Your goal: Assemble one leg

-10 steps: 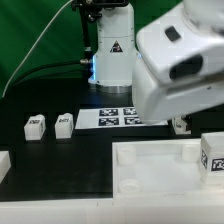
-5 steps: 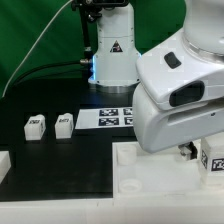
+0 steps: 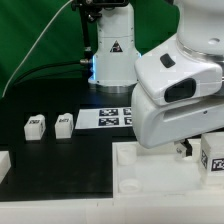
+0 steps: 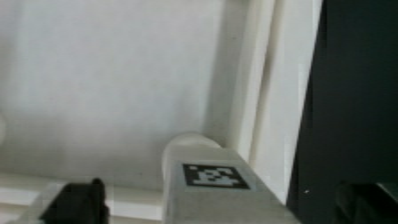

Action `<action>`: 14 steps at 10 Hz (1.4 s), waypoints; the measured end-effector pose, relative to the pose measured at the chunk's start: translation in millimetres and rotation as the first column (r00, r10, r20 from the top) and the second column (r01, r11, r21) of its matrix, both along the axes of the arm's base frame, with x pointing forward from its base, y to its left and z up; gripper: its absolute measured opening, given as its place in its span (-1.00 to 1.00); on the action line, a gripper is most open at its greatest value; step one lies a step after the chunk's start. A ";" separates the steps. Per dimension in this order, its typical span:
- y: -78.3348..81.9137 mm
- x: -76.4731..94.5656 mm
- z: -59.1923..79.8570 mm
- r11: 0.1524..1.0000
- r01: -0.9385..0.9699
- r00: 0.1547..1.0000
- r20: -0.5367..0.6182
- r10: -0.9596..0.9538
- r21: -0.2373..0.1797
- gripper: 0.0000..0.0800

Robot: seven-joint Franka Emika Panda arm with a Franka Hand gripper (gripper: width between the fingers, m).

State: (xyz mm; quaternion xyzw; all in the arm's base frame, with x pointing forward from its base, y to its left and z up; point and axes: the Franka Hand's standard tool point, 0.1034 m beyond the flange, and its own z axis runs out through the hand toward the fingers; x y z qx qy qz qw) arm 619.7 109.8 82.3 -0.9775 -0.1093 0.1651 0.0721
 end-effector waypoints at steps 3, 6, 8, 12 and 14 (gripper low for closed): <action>0.6 -0.2 -0.2 0.998 0.052 0.999 -0.006 -0.052 -0.019 -0.01; 3.5 0.1 -0.8 0.946 0.307 0.951 -0.016 -0.310 -0.102 -0.26; 7.7 -1.2 -1.9 0.814 0.563 0.826 0.080 -0.558 -0.144 -0.26; 14.6 0.5 -2.5 0.392 0.911 0.408 0.141 -0.902 -0.128 -0.26; 14.6 3.8 -2.5 0.167 0.974 0.186 0.113 -0.976 -0.156 -0.26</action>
Offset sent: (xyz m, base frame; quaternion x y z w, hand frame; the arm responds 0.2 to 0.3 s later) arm 0.0000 0.0000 0.0000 0.0000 0.0000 0.0000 1.0000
